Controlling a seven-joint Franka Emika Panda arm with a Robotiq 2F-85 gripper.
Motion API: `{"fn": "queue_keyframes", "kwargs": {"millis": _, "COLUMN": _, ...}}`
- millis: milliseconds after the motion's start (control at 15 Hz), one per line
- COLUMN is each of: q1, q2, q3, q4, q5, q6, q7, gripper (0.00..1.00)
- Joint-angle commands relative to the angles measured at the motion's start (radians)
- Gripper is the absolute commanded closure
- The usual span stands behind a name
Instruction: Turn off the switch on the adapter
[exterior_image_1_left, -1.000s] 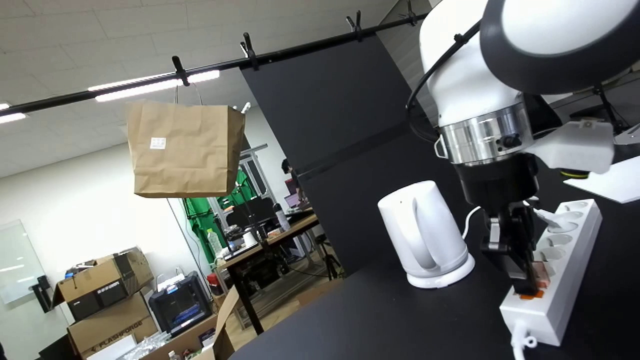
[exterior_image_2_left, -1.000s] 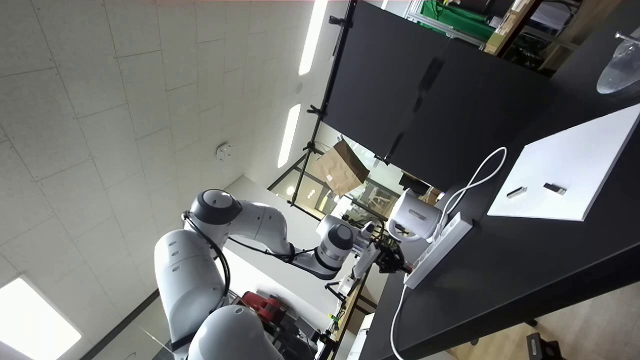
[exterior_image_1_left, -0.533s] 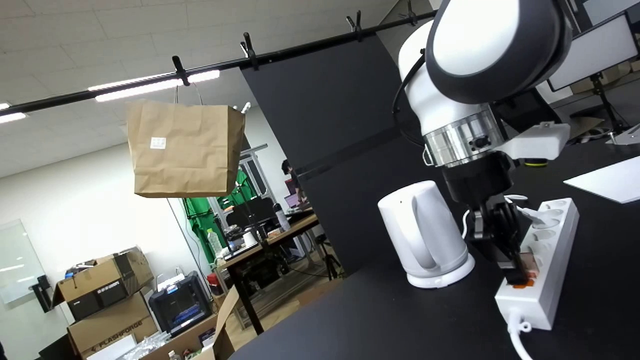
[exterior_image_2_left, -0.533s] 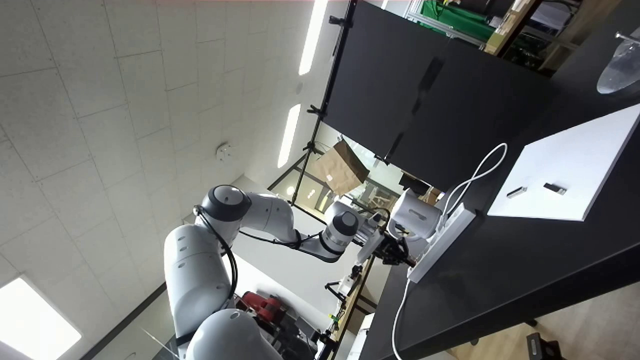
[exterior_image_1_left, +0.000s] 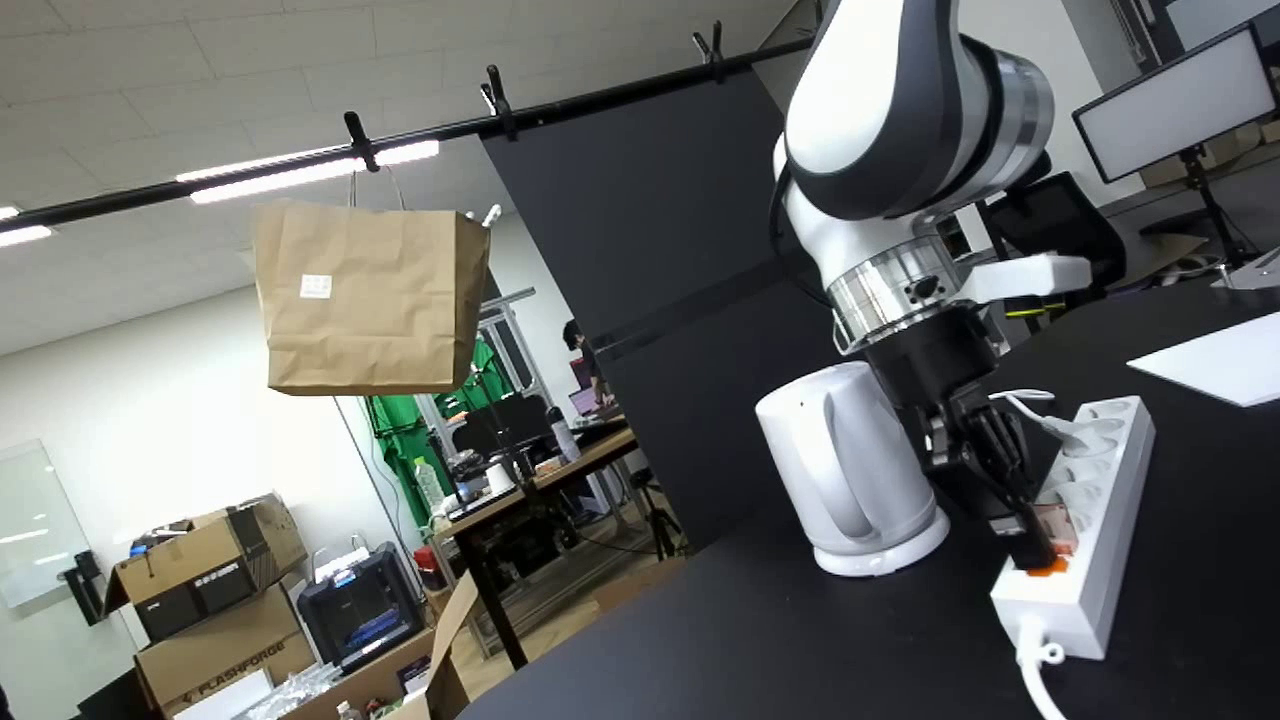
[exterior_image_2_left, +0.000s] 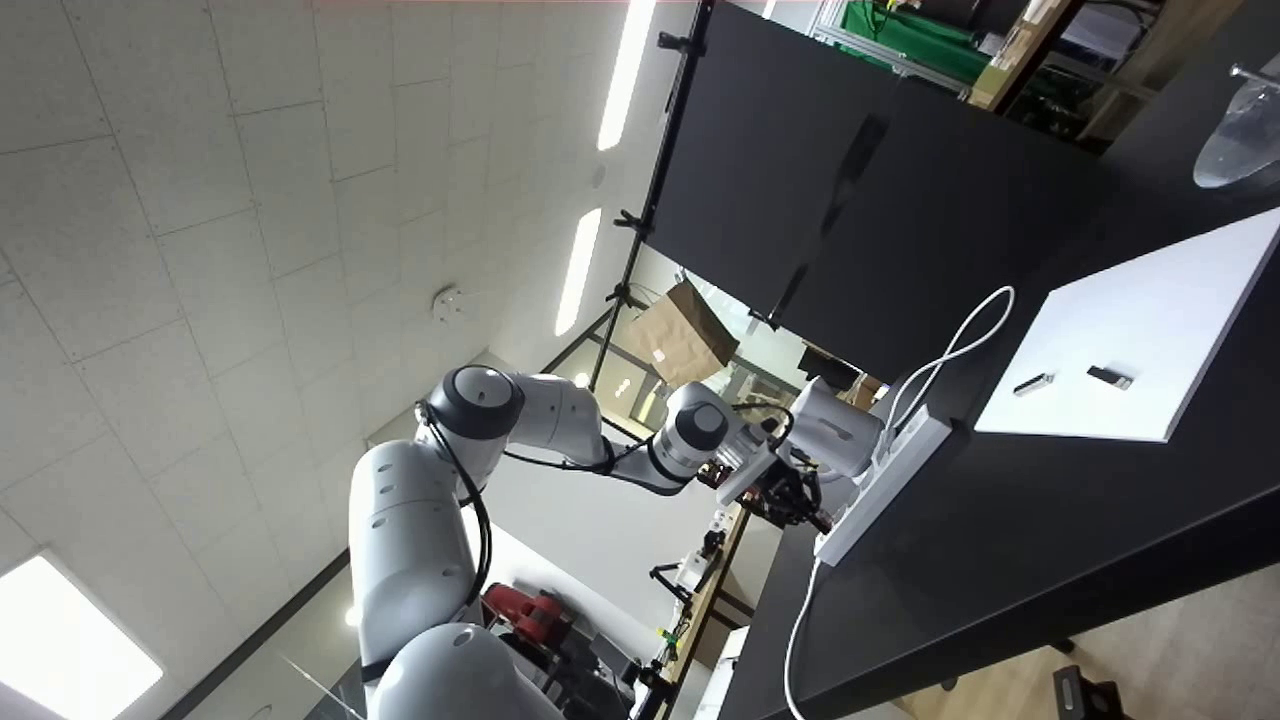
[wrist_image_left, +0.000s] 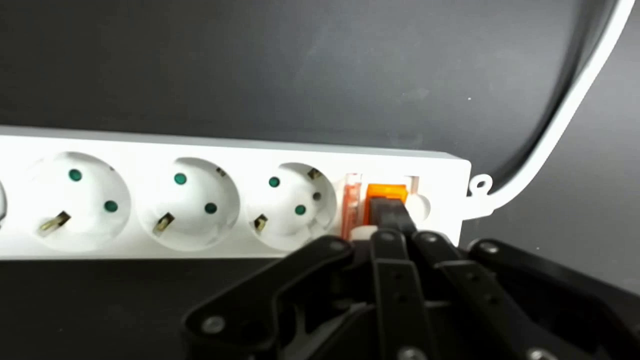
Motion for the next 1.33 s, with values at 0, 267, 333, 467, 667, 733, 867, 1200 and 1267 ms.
{"fn": "queue_keyframes", "kwargs": {"millis": 0, "q1": -0.005, "q2": 0.068, "q3": 0.004, "q4": 0.08, "q5": 0.017, "q6": -0.035, "q7": -0.018, "gripper": 1.0}}
{"fn": "queue_keyframes", "kwargs": {"millis": 267, "q1": -0.004, "q2": 0.012, "q3": 0.001, "q4": 0.07, "q5": 0.013, "q6": -0.048, "q7": -0.022, "gripper": 1.0}}
{"fn": "queue_keyframes", "kwargs": {"millis": 333, "q1": -0.001, "q2": -0.001, "q3": -0.001, "q4": 0.068, "q5": 0.008, "q6": -0.051, "q7": -0.018, "gripper": 1.0}}
{"fn": "queue_keyframes", "kwargs": {"millis": 467, "q1": -0.002, "q2": -0.03, "q3": 0.001, "q4": 0.066, "q5": 0.009, "q6": -0.062, "q7": -0.018, "gripper": 1.0}}
{"fn": "queue_keyframes", "kwargs": {"millis": 667, "q1": 0.0, "q2": -0.074, "q3": 0.0, "q4": 0.056, "q5": 0.009, "q6": -0.06, "q7": -0.018, "gripper": 1.0}}
{"fn": "queue_keyframes", "kwargs": {"millis": 733, "q1": 0.0, "q2": -0.087, "q3": 0.0, "q4": 0.053, "q5": 0.011, "q6": -0.059, "q7": -0.018, "gripper": 1.0}}
{"fn": "queue_keyframes", "kwargs": {"millis": 867, "q1": 0.001, "q2": -0.109, "q3": 0.001, "q4": 0.046, "q5": 0.014, "q6": -0.057, "q7": -0.02, "gripper": 1.0}}
{"fn": "queue_keyframes", "kwargs": {"millis": 1200, "q1": 0.017, "q2": -0.155, "q3": 0.0, "q4": 0.01, "q5": 0.006, "q6": -0.047, "q7": -0.018, "gripper": 0.6}}
{"fn": "queue_keyframes", "kwargs": {"millis": 1267, "q1": 0.02, "q2": -0.162, "q3": 0.001, "q4": 0.002, "q5": 0.005, "q6": -0.047, "q7": -0.018, "gripper": 0.53}}
